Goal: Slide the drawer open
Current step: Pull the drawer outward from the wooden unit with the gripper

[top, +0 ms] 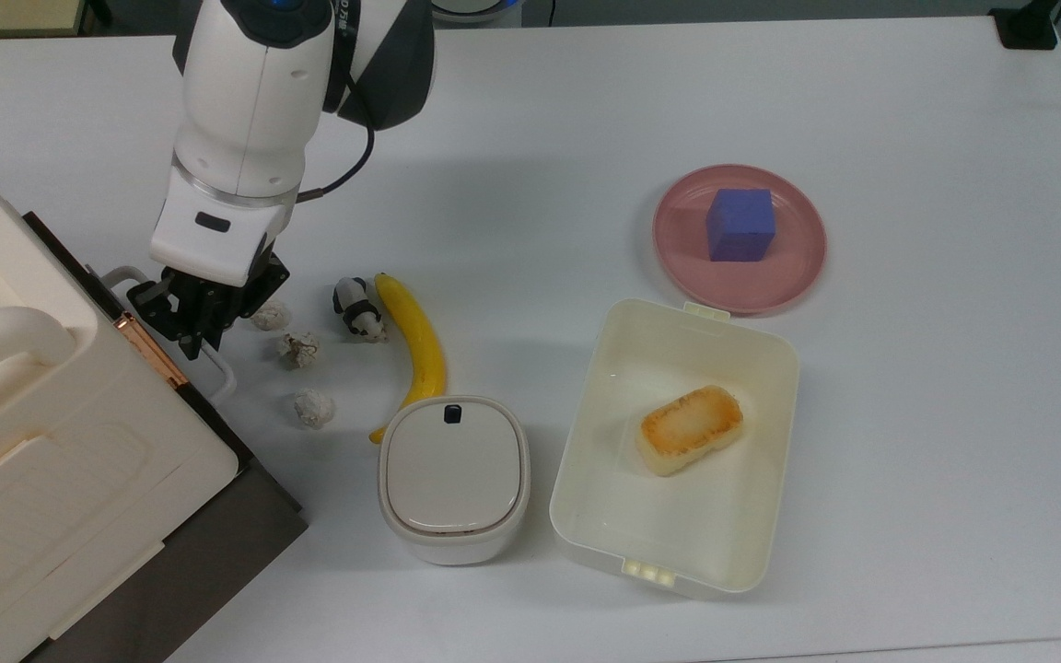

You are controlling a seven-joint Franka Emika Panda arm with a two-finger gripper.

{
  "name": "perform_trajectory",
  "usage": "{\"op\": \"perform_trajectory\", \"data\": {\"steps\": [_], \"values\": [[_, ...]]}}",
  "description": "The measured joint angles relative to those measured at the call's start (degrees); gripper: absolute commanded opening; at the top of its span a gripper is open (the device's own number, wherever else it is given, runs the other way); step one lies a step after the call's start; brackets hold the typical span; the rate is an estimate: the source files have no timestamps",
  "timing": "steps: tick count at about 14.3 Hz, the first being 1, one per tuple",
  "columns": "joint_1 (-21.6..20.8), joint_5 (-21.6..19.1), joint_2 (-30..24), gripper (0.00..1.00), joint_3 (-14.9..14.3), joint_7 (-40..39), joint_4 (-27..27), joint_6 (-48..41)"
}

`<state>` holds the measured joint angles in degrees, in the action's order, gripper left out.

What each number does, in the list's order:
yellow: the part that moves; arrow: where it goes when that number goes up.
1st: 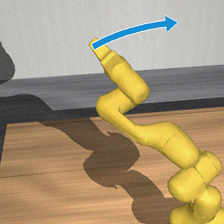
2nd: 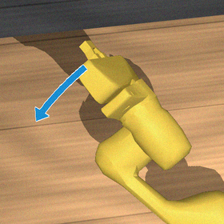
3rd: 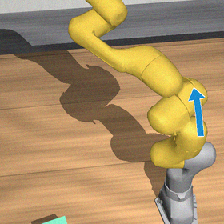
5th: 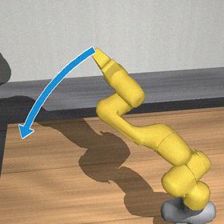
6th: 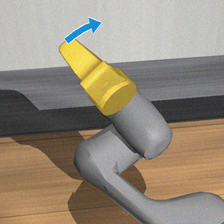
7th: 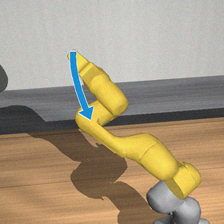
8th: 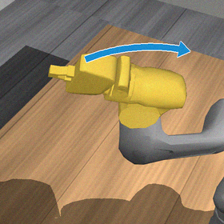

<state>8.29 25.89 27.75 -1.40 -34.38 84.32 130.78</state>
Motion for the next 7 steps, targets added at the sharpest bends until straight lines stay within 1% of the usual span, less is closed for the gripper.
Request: {"op": "perform_trajectory", "data": {"steps": [3, 7], "values": [[-0.35, -0.01, -0.59, 0.0, 0.06, 0.0, 0.65, -0.85], [-1.41, -0.32, -4.03, 0.0, 0.66, 0.03, 4.67, -3.36]]}}
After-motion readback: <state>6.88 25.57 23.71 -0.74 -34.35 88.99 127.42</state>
